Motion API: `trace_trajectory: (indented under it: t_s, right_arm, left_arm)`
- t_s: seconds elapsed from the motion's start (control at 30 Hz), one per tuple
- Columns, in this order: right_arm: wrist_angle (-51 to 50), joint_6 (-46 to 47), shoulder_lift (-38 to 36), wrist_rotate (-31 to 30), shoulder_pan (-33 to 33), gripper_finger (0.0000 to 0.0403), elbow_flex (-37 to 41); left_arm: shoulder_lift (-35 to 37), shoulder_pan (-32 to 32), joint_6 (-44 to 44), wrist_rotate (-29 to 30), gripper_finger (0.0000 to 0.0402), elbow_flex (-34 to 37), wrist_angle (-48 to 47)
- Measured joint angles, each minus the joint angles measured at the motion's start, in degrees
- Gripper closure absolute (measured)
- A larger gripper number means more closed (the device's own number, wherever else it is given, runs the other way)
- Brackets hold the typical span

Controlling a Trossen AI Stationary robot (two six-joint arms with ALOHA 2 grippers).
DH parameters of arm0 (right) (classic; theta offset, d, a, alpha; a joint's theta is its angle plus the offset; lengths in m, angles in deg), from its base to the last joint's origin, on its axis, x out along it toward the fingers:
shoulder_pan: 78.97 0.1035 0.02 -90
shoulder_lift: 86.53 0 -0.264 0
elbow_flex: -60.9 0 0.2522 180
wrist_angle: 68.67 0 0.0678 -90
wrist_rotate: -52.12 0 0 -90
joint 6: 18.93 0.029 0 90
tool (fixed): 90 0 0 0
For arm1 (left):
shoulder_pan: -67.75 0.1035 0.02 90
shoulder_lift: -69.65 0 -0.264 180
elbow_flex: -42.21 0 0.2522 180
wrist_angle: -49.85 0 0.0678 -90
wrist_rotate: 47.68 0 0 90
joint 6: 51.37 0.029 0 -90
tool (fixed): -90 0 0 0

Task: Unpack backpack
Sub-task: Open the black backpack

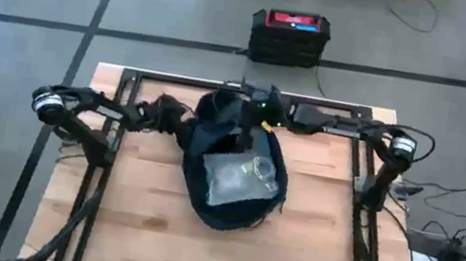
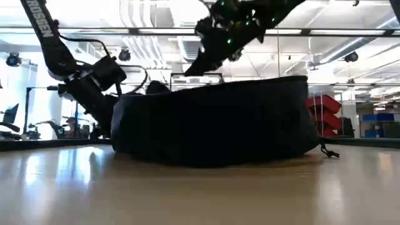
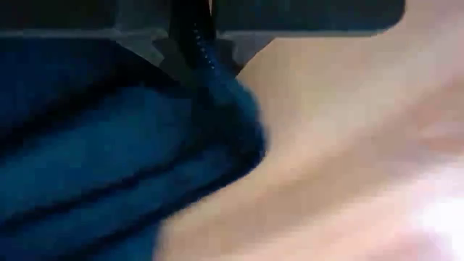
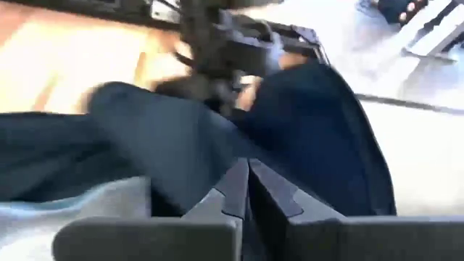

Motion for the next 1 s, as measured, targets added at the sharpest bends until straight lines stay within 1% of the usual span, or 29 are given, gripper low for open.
trace_trajectory:
  t_s: [0.03, 0.2, 0.23, 0.3, 0.4, 0.47, 0.6, 0.67, 0.73, 0.83, 0.93, 1.0]
  right_arm:
    - [0.0, 0.7, 1.1, 0.0, -0.4, 0.0403, -0.5]
    - [-0.6, 4.6, 6.1, -0.1, -2.5, 0.0403, -2.7]
    - [-1.5, 5.8, 6.6, -0.5, -2.9, 0.0403, -3.0]
    - [-3.8, 6.5, 6.8, -3.9, -3.3, 0.0403, -3.7]
    - [-8.6, 5.1, 4.6, -9.8, -2.4, 0.0403, -4.2]
    - [-12.3, 4.3, 1.7, -10.5, -1.0, 0.0403, -4.3]
    - [-22.3, 4.0, -4.5, -10.0, 4.3, 0.0403, -4.4]
    - [-27.3, 4.0, -7.2, -10.0, 8.1, 0.0403, -4.1]
    - [-30.9, 4.7, -8.9, -10.0, 12.4, 0.0403, -3.5]
    - [-32.0, 7.7, -10.6, -9.9, 18.4, 0.0403, -1.8]
    - [-32.0, 9.5, -10.4, -10.0, 23.3, 0.0399, 0.1]
    - [-32.0, 10.6, -9.1, -10.2, 25.5, 0.0385, 1.3]
  left_arm:
    - [0.3, -1.7, 0.0, -0.2, 0.0401, 0.0, 1.2]
    - [3.0, -9.3, 0.9, -0.4, 0.0401, -0.5, 1.2]
    - [3.8, -10.6, 1.9, -0.4, 0.0401, -0.5, 0.5]
    - [5.9, -12.4, 2.6, 0.5, 0.0402, -0.5, -3.1]
    - [10.1, -13.0, 2.6, 6.9, 0.0402, -0.4, -11.6]
    - [13.6, -13.0, 2.5, 13.0, 0.0402, -0.4, -17.2]
    - [20.5, -13.0, 2.5, 25.2, 0.0402, -0.4, -23.3]
    - [23.7, -13.1, 3.5, 28.4, 0.0402, -0.4, -23.6]
    - [26.7, -13.0, 5.1, 29.7, 0.0401, -0.4, -24.0]
    - [30.1, -12.9, 6.2, 29.8, 0.0393, -0.4, -24.1]
    - [32.2, -13.1, 6.5, 29.7, 0.0369, -0.3, -24.8]
    - [33.2, -13.4, 7.7, 28.3, 0.0348, -0.2, -24.9]
